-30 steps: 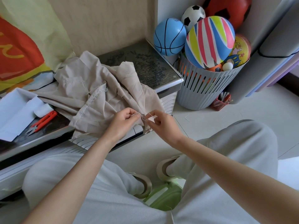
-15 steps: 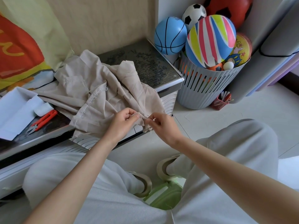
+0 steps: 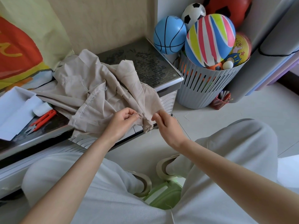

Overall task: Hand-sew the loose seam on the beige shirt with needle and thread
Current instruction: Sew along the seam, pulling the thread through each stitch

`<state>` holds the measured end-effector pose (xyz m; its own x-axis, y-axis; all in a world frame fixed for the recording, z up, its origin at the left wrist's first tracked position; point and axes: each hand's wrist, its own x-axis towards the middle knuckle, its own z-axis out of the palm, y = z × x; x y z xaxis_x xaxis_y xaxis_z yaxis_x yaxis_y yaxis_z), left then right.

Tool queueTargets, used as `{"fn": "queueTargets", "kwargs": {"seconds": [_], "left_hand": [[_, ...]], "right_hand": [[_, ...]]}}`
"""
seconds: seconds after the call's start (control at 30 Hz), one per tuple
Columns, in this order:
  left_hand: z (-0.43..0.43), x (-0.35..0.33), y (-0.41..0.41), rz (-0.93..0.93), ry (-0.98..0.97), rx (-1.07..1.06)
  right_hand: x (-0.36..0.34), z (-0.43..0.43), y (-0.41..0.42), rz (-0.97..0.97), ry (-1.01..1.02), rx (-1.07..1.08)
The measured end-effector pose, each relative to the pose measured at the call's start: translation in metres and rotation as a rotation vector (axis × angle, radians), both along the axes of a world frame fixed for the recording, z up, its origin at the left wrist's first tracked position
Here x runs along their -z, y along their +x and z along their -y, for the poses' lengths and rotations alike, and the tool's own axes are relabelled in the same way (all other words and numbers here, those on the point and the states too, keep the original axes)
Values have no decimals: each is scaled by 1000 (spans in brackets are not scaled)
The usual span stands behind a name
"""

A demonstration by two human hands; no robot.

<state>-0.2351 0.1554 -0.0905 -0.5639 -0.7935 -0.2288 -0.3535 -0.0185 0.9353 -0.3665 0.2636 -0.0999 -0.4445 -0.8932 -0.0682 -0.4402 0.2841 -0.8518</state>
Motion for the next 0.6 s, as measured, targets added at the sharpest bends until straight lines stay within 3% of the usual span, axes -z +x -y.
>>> {"fn": "queueTargets", "kwargs": {"seconds": [0.17, 0.3, 0.6], "left_hand": [[-1, -3, 0, 6, 17, 42], [0, -3, 2, 4, 26, 66], [4, 4, 13, 94, -57, 121]], "right_hand": [[-12, 15, 2, 145, -4, -36], [-12, 22, 4, 108, 84, -130], [-9, 20, -1, 97, 99, -80]]}}
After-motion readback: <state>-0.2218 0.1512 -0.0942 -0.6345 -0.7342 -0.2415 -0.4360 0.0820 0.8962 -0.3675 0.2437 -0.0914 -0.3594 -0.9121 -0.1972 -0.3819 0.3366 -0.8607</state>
